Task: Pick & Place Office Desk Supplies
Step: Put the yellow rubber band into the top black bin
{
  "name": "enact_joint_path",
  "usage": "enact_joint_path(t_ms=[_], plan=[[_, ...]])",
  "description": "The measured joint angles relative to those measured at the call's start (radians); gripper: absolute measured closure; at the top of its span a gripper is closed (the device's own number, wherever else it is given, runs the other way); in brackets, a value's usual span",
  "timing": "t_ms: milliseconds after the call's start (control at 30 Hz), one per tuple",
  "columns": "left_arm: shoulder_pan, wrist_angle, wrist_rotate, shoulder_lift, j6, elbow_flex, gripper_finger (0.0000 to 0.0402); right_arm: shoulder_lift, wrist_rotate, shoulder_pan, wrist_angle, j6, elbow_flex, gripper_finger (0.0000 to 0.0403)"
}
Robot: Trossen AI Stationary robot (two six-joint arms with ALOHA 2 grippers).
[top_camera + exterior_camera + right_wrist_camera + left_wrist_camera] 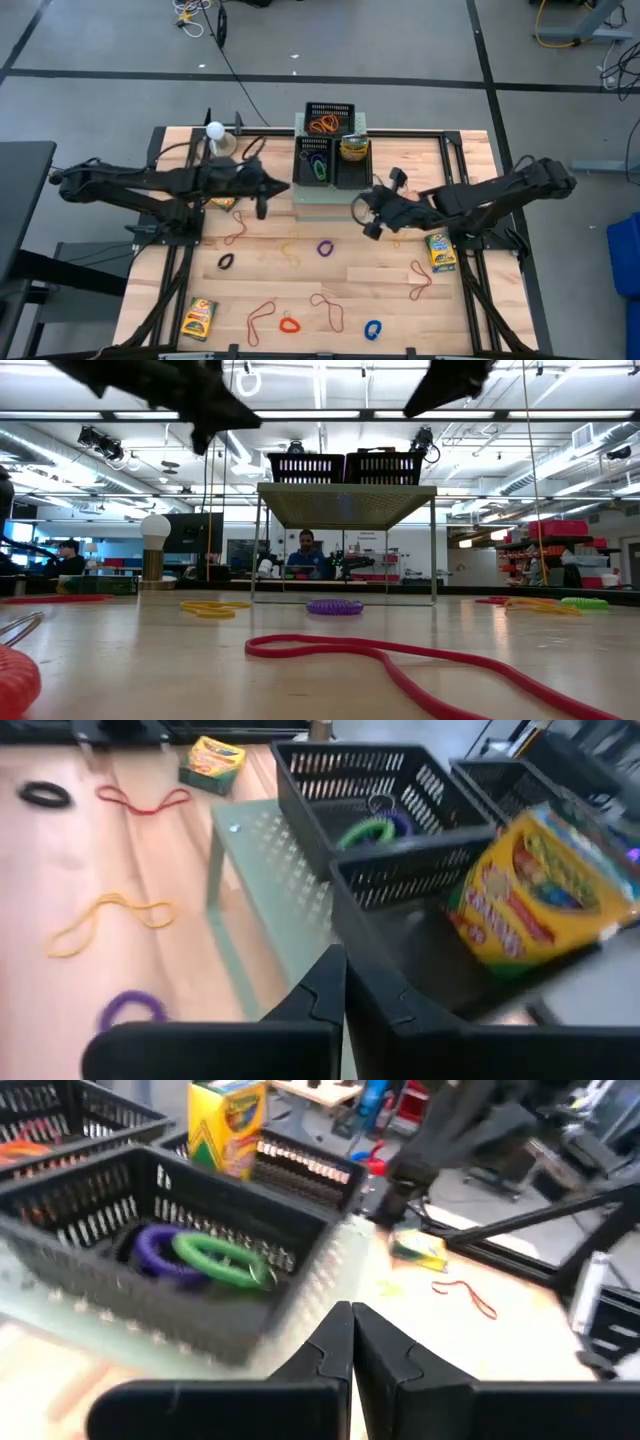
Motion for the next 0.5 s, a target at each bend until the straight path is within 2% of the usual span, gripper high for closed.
enact_joint_path(t_ms=[133, 300, 500], plan=[[-0.040, -0.005, -0.062, -0.077, -0.035, -0.087, 0.0395, -0.082, 0.007, 0.040, -0.003, 0.098, -0.064, 0.0394], [-0.078, 0.010, -0.156, -0.102, -0.064, -0.150, 0.0395, -0.134, 0.031, 0.075, -0.003, 0.197, -0.127, 0.0394], [-0.096, 0.083, -0.159, -0.097, -0.102, -0.224, 0.0395, -0.130, 0.030, 0.109, 0.000, 0.232, -0.179, 0.0394]])
